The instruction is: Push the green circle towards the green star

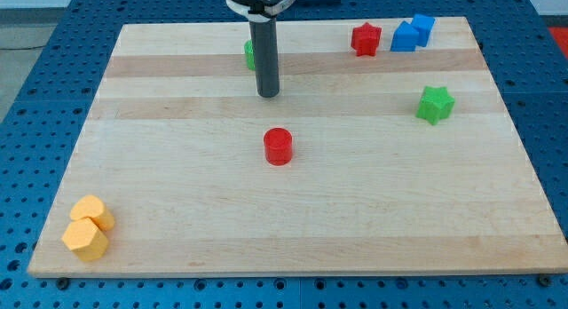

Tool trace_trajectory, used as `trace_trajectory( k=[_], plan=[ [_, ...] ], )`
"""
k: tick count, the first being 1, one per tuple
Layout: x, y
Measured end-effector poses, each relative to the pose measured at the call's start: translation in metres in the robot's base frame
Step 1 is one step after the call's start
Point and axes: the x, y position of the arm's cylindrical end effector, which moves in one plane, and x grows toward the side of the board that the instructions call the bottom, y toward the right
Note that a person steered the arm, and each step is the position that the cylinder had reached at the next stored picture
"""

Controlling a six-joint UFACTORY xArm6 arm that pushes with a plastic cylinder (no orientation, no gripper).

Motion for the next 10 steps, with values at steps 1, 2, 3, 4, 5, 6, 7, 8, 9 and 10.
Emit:
trace_trajectory(
  k=[1,2,3,4,5,6,7,8,9,10],
  plan=[
    [-0.018,-0.034],
    [-0.055,-0.064],
    [-0.087,-0.082],
    [-0.096,-0.068],
    [-0.091,-0.036],
    [-0.066,-0.012],
    [-0.042,0.022],
    [-0.034,0.052],
    [-0.034,0.055],
    [-0.034,0.064]
  ],
)
